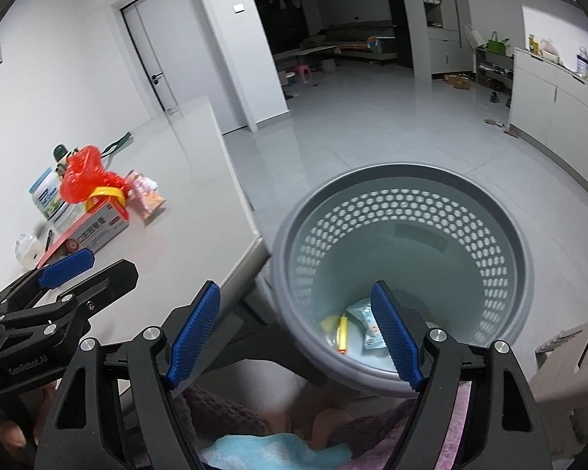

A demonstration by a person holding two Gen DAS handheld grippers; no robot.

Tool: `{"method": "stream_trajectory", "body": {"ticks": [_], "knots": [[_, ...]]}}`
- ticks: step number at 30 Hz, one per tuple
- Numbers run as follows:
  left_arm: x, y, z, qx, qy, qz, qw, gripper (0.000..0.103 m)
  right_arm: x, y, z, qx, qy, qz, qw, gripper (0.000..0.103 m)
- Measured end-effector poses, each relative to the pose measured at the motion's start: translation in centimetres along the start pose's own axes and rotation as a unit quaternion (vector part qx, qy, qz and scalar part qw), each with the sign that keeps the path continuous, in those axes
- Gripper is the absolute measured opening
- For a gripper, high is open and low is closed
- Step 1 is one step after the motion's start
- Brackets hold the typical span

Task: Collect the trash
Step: 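Move both open tools back from the basket toward the table, then grasp the red toothpaste box by its end with the left tool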

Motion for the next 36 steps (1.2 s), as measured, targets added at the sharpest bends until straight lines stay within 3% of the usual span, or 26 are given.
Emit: {"method": "stream_trajectory", "body": {"ticks": [9, 28, 36], "knots": [[-1.5, -0.7, -4.5, -0.035, 0.019, 0.016, 0.9991, 0.088, 1.1, 0.1, -3.9, -0.037, 0.015, -0.011, 0.999, 0.076], [-4.3, -0.9, -19.7, -0.100, 0.132, 0.038, 0.9855, 0.088, 4.4, 1.1, -12.1, -0.108, 0.057, -0.043, 0.992, 0.076], [-3.6, 0.7, -24.2, -0.093, 0.138, 0.035, 0.9854, 0.089, 6.1, 1.3, -13.4, -0.116, 0.053, -0.062, 0.990, 0.076]]}}
Point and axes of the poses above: each gripper's, at about its wrist camera, not at the fingertips, and x roughly the way its jaws point, z to its right, y to its top, the point moved 8 cm from there along x, roughly the way its jaws point, and after that the axes turned 15 degrees about -z, right-handed, at the moved point
